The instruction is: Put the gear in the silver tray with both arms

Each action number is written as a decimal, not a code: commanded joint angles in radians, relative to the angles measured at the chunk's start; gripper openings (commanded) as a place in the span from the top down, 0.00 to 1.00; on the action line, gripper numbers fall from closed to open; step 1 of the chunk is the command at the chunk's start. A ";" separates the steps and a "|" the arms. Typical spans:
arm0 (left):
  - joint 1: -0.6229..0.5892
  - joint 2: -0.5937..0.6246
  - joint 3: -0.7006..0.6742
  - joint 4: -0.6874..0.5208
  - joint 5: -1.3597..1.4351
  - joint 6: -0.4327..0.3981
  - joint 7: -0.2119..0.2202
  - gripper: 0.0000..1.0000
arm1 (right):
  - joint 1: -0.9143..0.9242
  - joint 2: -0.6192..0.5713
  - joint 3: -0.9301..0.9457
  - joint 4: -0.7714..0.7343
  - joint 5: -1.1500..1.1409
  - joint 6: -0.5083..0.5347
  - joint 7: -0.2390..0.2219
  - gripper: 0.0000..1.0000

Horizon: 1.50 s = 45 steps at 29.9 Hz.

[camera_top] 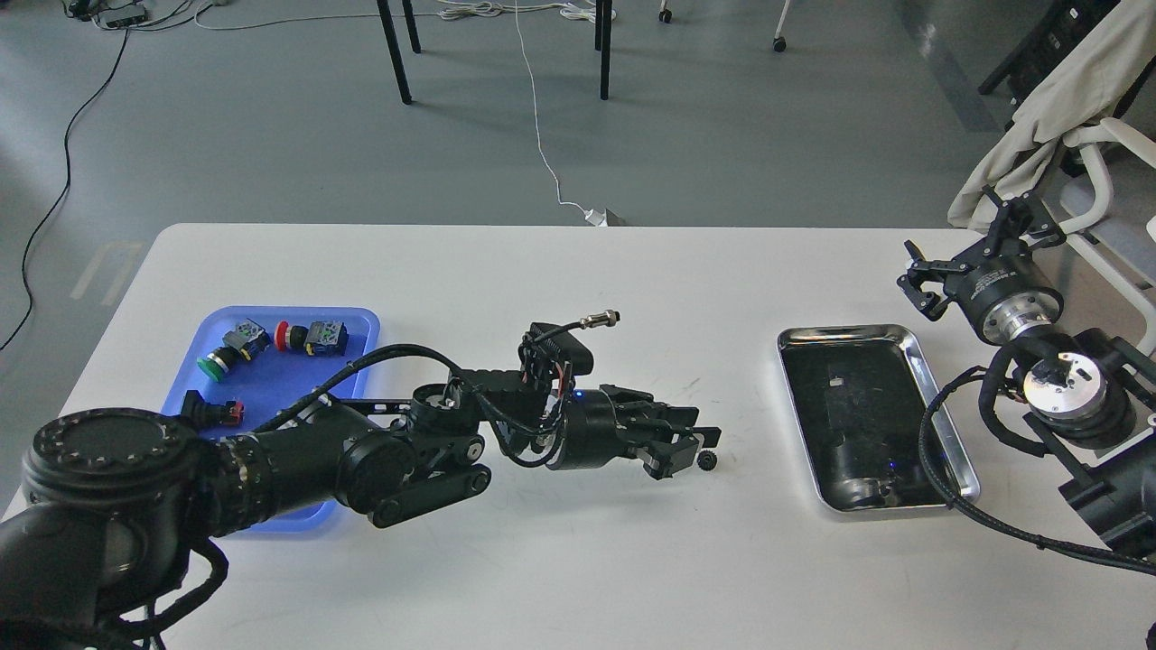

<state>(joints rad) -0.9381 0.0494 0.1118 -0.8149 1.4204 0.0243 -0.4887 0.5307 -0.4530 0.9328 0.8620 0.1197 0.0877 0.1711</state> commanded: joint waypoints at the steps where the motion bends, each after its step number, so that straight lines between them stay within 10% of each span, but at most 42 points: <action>1: -0.034 0.044 -0.017 0.000 -0.112 0.002 0.000 0.41 | 0.002 -0.007 -0.002 0.002 0.000 -0.002 -0.001 0.01; 18: -0.159 0.296 -0.198 0.000 -0.440 -0.004 0.000 0.08 | 0.006 -0.174 -0.172 0.112 -0.003 -0.046 -0.021 0.01; 34: -0.191 0.503 -0.268 0.013 -0.698 -0.015 0.000 0.02 | 0.043 -0.470 -0.408 0.359 -0.103 -0.023 -0.200 0.01; 45: -0.174 0.575 -0.339 0.016 -0.848 -0.130 0.000 0.02 | 0.116 -0.530 -0.477 0.439 -0.247 0.041 -0.208 0.01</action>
<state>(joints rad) -1.1214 0.6171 -0.2165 -0.8017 0.6151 -0.0558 -0.4886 0.6146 -0.9771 0.4565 1.2948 -0.1124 0.1111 -0.0313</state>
